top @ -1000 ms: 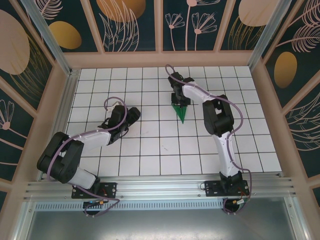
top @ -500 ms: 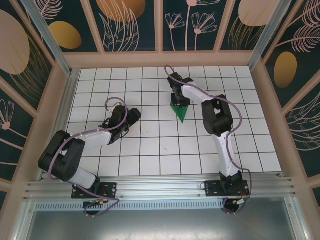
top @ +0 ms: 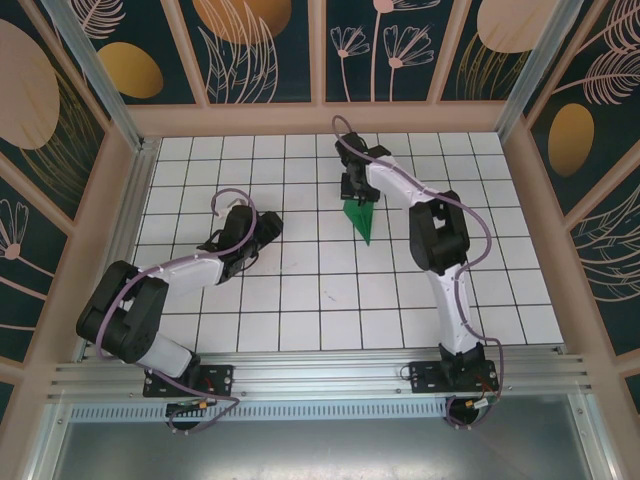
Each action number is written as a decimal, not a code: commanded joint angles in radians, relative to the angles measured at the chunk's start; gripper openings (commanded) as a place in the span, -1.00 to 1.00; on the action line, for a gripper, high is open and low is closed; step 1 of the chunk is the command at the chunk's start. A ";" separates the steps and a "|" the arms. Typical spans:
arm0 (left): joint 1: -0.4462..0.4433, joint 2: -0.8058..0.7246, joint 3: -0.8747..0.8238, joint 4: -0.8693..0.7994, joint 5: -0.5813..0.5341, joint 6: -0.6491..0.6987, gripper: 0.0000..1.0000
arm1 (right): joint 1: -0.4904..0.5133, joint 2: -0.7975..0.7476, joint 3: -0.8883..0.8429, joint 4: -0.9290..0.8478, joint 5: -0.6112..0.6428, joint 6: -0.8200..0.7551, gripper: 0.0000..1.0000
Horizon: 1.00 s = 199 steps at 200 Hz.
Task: Fold a paper plane with a square sheet of paper (pick it up from the middle)
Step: Move the paper plane to the center of the table, then reset both arms
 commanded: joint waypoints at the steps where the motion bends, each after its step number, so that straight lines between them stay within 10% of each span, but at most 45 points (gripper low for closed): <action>1: 0.006 -0.038 0.046 -0.070 -0.045 0.052 0.50 | -0.002 -0.161 0.043 -0.011 0.026 0.015 0.18; 81: 0.035 -0.202 0.207 -0.274 -0.326 0.270 0.88 | -0.129 -0.695 -0.341 0.389 0.159 -0.023 0.97; 132: 0.056 -0.340 0.166 -0.186 -0.628 0.533 0.97 | -0.251 -0.977 -0.727 0.666 0.337 -0.093 0.97; 199: 0.218 -0.446 -0.119 0.084 -0.689 0.631 0.97 | -0.462 -1.152 -1.288 0.983 0.307 -0.042 0.97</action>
